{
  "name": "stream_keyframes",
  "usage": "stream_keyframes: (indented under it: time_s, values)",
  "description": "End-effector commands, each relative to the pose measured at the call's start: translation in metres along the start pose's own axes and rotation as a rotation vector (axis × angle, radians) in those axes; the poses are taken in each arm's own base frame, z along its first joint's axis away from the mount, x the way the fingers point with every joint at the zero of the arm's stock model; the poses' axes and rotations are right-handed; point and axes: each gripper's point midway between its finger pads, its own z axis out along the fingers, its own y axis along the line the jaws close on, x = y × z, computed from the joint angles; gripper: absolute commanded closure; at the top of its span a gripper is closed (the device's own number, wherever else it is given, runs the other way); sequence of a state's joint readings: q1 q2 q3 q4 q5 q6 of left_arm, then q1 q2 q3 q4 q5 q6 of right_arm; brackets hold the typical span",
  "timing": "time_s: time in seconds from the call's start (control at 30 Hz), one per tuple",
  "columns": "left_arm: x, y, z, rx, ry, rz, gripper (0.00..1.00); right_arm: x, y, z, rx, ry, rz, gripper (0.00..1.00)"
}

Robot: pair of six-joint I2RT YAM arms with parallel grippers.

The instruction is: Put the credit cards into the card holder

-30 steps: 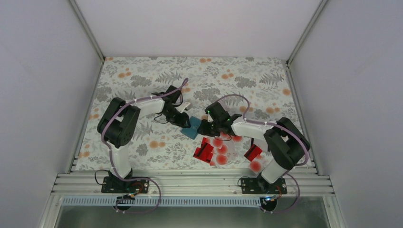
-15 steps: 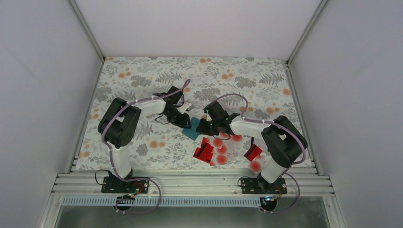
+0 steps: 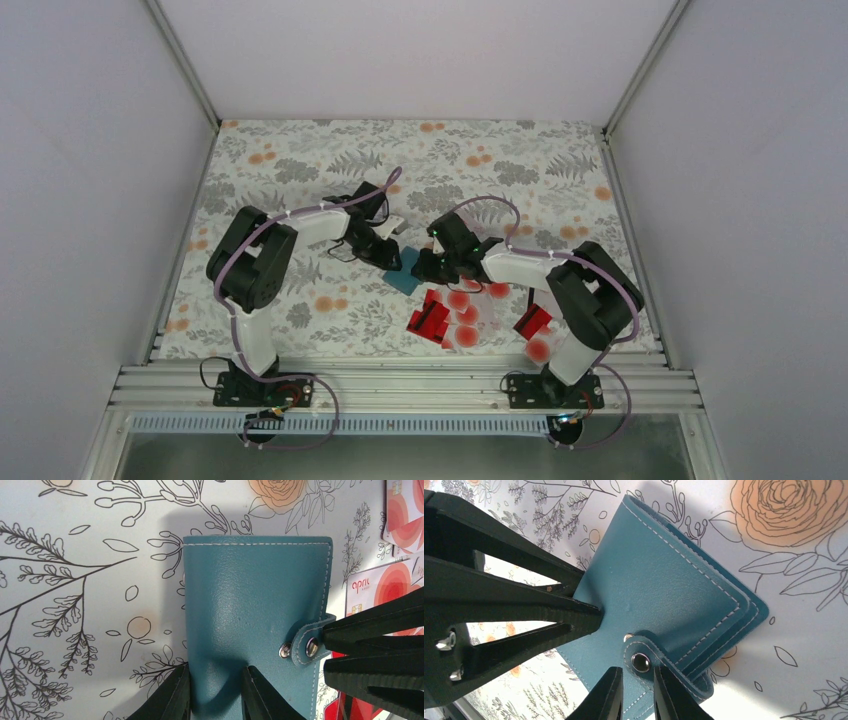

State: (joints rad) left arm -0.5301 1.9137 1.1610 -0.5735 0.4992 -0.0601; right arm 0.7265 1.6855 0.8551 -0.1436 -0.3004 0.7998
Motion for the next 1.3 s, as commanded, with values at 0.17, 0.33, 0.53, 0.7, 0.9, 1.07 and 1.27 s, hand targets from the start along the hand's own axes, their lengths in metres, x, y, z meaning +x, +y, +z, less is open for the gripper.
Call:
stream_keyframes:
  time_s: [0.17,0.33,0.53,0.7,0.9,1.07,1.27]
  values:
    - [0.026,0.013,0.026,-0.054,0.098,-0.016,0.74,-0.01,0.017,0.005,-0.061,-0.035,-0.031,0.83]
    - [0.035,0.014,0.033,-0.034,0.114,-0.043,0.74,-0.006,0.015,0.013,-0.075,-0.023,-0.024,0.83]
    - [0.047,0.022,0.04,-0.062,0.14,-0.06,0.76,-0.005,0.006,0.013,-0.059,-0.047,-0.021,0.83]
    - [0.053,0.026,0.042,-0.077,0.152,-0.072,0.77,-0.017,0.0,-0.001,0.004,-0.116,-0.03,0.83]
    - [0.055,0.028,0.042,-0.092,0.162,-0.083,0.77,-0.038,0.012,-0.032,0.038,-0.215,-0.065,0.83]
    - [0.052,0.029,0.042,-0.094,0.161,-0.091,0.77,-0.04,0.023,-0.037,0.012,-0.213,-0.097,0.83]
    - [0.052,0.029,0.041,-0.101,0.166,-0.09,0.78,-0.019,0.032,-0.031,0.007,-0.132,-0.141,0.84]
